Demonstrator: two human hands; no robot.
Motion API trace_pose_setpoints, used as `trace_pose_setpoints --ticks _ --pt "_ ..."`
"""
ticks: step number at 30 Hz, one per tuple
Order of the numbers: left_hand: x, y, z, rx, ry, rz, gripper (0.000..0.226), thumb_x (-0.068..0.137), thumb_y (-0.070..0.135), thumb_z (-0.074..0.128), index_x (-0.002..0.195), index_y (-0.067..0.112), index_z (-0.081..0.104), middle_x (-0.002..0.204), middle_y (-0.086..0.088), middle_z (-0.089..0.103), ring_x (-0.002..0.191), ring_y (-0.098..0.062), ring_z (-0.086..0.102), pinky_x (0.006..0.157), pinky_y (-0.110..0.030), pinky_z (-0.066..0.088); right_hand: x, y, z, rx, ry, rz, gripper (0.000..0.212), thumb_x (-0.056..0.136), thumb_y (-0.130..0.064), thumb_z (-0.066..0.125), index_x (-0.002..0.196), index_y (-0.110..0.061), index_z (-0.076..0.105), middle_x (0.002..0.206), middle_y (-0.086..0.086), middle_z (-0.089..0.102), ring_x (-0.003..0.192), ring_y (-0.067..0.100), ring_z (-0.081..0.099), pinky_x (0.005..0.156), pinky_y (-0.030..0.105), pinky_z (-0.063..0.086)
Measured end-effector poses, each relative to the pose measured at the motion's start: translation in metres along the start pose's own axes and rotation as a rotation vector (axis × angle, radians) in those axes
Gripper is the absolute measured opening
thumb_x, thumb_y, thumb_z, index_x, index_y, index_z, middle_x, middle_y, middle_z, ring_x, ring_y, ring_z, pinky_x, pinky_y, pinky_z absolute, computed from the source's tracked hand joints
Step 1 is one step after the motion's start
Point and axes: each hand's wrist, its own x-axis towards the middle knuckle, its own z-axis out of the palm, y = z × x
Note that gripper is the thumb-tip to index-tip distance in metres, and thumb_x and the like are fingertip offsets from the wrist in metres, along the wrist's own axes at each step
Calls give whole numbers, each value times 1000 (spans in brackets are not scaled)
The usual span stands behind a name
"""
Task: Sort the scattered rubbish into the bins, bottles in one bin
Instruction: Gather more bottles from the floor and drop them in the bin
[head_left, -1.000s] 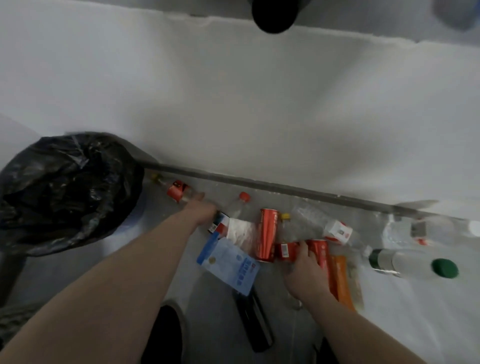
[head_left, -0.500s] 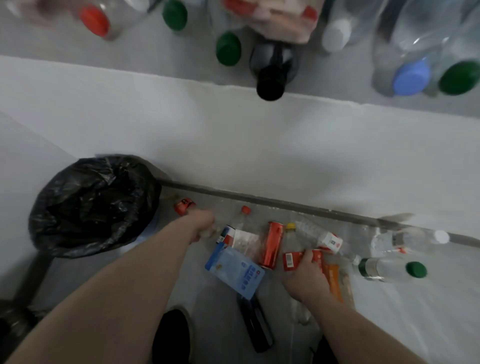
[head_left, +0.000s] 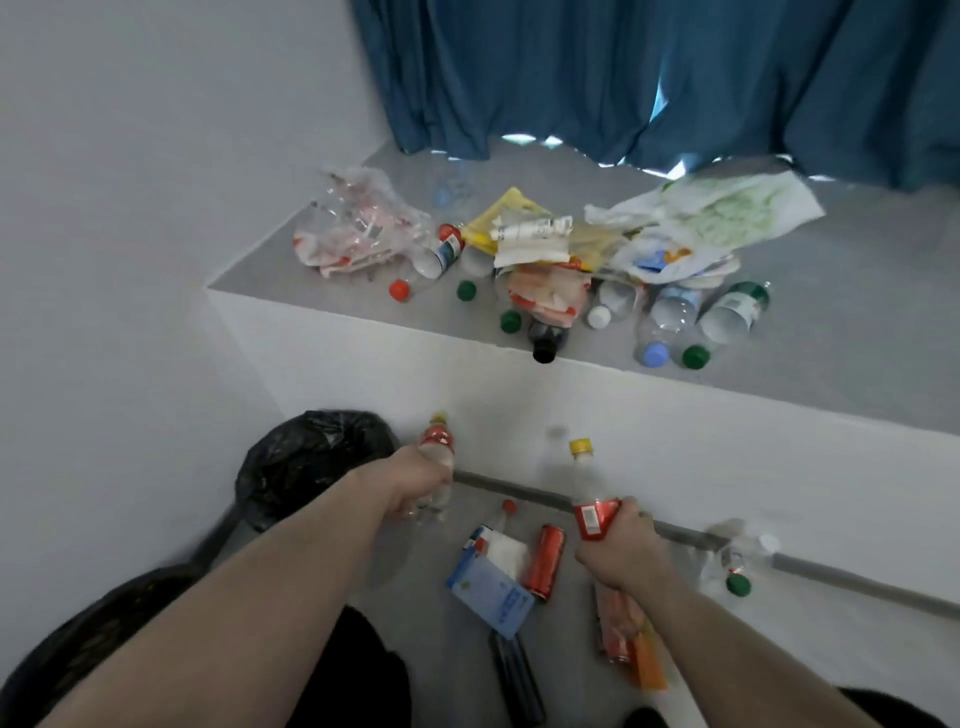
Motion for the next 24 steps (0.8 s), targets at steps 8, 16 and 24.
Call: trace_pose_setpoints --ticks 8,16,24 --pt "-100 -23 -53 -166 227 245 77 62 22 79 121 7 32 108 -25 63 78 -34 70 50 -33 54 -76 -73 -35 186 55 -213 54 75 -19 76 111 -17 36 97 4 57 85 24 56 75 30 42" --pt "-168 -67 -117 -349 461 440 55 69 -1 69 117 17 49 84 -11 64 61 -23 62 47 -27 46 -130 -163 -42 292 76 -511 55 67 -19 78 112 -28 47 100 0 65 83 13 62 69 30 46" --pt "-198 -130 -172 -504 621 507 50 72 20 81 116 21 57 96 -5 71 83 -18 70 69 -26 51 -170 -234 1 319 12 -707 52 64 -26 77 110 -28 51 97 -5 64 87 15 64 76 35 50"
